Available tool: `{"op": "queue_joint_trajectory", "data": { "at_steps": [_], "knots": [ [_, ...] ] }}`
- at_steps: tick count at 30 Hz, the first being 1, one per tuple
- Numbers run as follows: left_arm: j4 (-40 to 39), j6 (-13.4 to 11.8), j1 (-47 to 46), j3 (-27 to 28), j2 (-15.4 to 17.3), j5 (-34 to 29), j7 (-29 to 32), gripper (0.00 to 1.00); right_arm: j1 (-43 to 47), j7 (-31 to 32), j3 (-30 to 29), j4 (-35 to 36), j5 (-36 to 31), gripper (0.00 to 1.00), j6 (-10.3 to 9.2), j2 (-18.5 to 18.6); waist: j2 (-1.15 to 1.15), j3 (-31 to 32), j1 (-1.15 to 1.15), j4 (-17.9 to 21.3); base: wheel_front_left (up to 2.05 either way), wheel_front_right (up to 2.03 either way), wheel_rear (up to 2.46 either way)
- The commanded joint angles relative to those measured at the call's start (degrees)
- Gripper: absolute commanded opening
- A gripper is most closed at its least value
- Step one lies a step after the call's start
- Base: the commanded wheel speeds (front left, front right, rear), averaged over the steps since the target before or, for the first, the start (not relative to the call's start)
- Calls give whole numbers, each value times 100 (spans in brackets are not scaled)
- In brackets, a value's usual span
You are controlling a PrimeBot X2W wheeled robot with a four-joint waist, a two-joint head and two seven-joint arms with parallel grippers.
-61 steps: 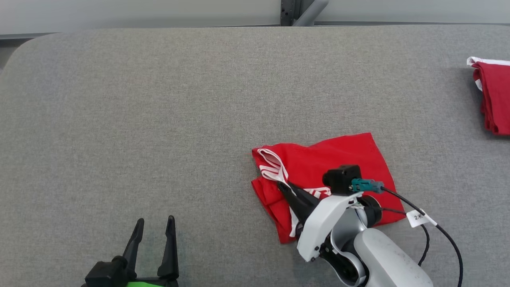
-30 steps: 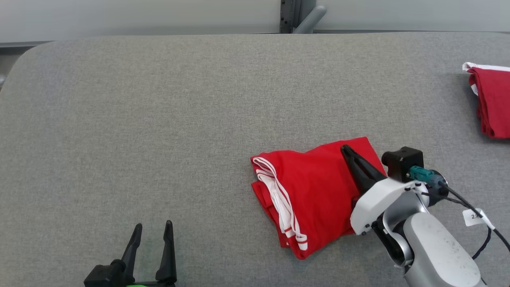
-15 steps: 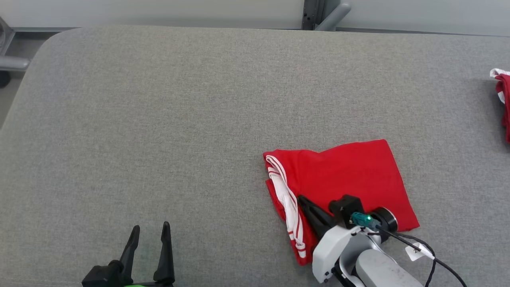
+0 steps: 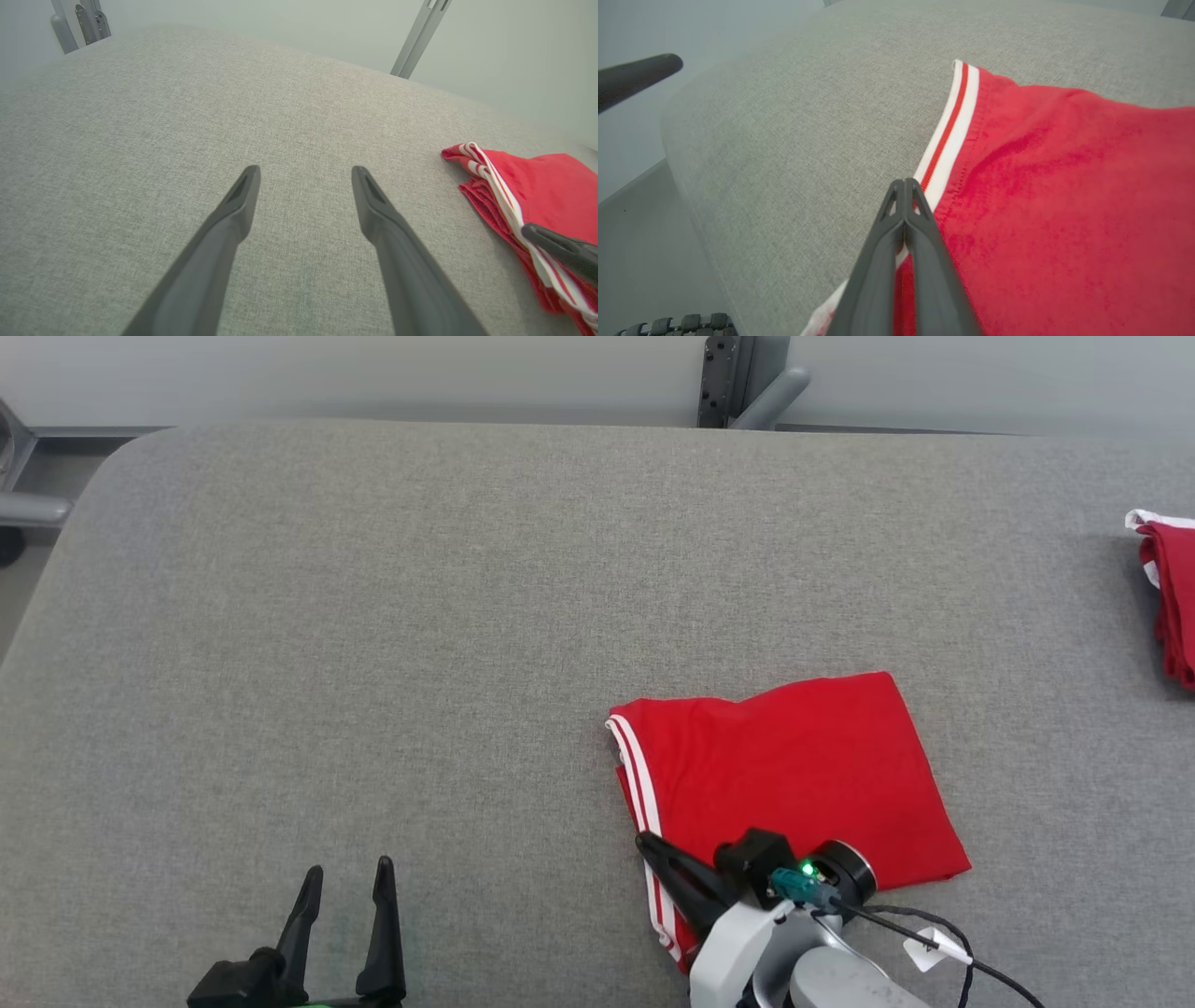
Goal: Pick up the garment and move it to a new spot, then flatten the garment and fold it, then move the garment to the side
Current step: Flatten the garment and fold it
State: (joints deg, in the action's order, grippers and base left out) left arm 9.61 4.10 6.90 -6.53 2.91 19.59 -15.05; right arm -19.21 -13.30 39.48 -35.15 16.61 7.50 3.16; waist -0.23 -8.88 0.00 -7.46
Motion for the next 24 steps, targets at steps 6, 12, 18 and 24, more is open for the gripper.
{"op": "queue_joint_trajectory", "data": {
  "at_steps": [6,12,18,24],
  "knots": [
    [-72,-51,141,109,4,-94,-14,100,208,-144,-565,562,104,0,-4,247,23,255,0,112,0,0,0],
    [-159,-22,329,284,5,-371,-13,100,831,-191,-2003,1706,-71,100,-5,663,23,537,0,359,0,0,0],
    [-230,51,330,366,4,-479,-14,100,1406,-187,-3303,2271,-535,100,-4,631,23,720,0,538,0,0,0],
    [-262,138,354,425,4,-569,-13,100,1720,-189,-3855,2228,-889,100,-5,519,23,847,0,673,0,0,0]
  ]
}}
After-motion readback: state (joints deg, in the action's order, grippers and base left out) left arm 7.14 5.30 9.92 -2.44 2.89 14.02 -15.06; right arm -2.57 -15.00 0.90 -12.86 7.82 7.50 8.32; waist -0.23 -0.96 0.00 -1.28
